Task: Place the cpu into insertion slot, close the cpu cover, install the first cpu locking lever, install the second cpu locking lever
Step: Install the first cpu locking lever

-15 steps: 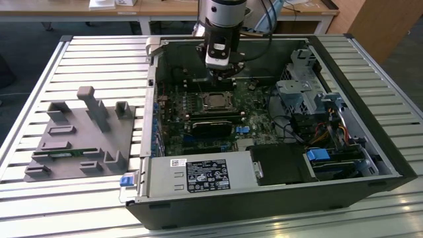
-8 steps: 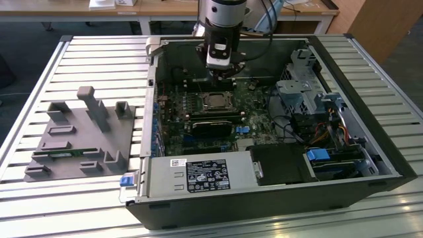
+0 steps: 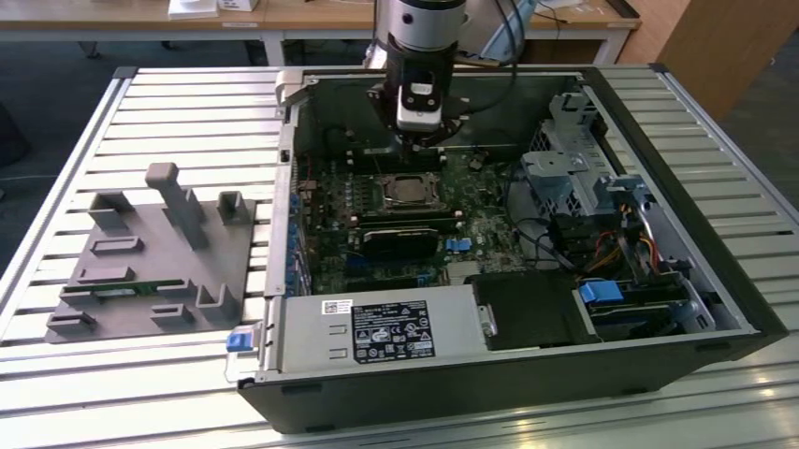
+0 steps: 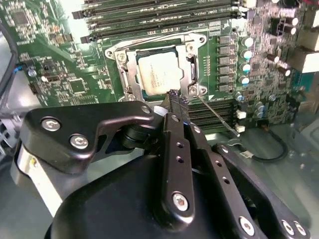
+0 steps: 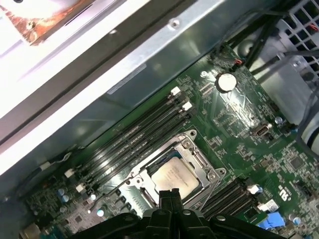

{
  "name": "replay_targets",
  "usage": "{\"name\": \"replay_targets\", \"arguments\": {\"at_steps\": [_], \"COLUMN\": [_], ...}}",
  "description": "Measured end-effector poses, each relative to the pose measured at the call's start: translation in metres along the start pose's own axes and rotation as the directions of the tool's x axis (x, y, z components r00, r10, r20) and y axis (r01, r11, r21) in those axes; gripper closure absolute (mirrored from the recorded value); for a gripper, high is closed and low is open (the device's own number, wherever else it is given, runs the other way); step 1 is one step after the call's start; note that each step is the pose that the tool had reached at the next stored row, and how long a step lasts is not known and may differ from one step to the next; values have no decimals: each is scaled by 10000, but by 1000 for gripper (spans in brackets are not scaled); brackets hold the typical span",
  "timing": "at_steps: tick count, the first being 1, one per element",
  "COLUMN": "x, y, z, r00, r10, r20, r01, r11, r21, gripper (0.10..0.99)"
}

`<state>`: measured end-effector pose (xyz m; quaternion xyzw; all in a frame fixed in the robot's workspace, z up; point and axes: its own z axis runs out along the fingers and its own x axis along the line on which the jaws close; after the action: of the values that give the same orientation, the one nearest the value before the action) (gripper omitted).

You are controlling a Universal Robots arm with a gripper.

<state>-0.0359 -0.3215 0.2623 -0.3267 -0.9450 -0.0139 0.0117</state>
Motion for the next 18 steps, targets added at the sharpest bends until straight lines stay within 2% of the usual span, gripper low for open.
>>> {"name": "replay_targets", "arguments": {"at_steps": [4,9,13,18], "x": [0,0,0,0], "y": [0,0,0,0], "z": [0,0,1,1], "r00": [9980,9901,9795,9603], "r10": [-638,-1401,-2013,-2789], "r20": [-13,-29,-44,-63], "r01": [638,1401,2014,2790], "r11": [9980,9901,9795,9603], "r21": [19,41,59,78], "gripper": [980,980,980,980]}}
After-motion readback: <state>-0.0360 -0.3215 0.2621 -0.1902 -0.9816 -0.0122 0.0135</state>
